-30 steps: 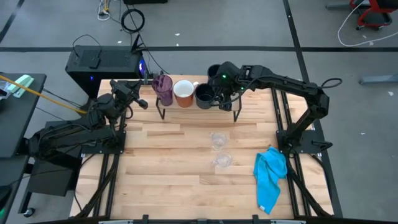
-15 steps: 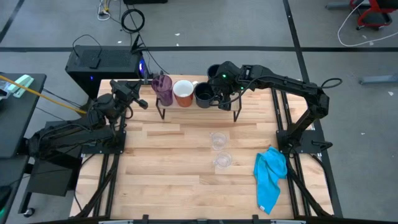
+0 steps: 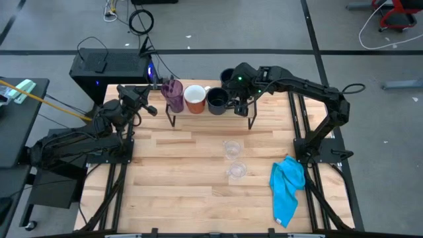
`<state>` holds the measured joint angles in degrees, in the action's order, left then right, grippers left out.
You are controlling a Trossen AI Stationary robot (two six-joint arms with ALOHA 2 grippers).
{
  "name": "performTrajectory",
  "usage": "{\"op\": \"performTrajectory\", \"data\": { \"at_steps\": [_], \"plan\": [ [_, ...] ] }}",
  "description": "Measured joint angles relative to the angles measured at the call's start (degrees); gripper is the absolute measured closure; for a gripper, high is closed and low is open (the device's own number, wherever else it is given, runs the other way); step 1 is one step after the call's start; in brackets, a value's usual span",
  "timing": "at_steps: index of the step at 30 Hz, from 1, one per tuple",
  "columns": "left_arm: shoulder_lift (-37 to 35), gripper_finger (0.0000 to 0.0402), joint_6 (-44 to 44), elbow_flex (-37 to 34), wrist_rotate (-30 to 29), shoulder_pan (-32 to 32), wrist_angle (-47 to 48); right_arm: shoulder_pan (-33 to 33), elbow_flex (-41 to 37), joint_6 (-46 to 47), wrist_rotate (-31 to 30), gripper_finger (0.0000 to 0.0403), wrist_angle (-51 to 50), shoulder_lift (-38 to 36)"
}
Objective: Stack small to large cups/mugs on shelf
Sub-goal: Adjust the dark blue mugs on the shelf
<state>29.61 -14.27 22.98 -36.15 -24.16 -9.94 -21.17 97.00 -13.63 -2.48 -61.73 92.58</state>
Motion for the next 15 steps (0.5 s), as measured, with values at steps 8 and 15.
{"op": "performTrajectory", "data": {
  "at_steps": [8, 15],
  "plan": [
    [0.0, 0.0378, -0.04, 0.0, 0.0, 0.02, 0.03, -5.21, 2.13, 3.73, -2.43, 0.0163, -3.53, -0.04],
    [-0.02, 0.0389, 0.01, -0.02, 0.01, 0.0, 0.46, -9.02, 1.71, 6.51, -2.19, 0.0163, -5.15, -0.04]
  ]
}}
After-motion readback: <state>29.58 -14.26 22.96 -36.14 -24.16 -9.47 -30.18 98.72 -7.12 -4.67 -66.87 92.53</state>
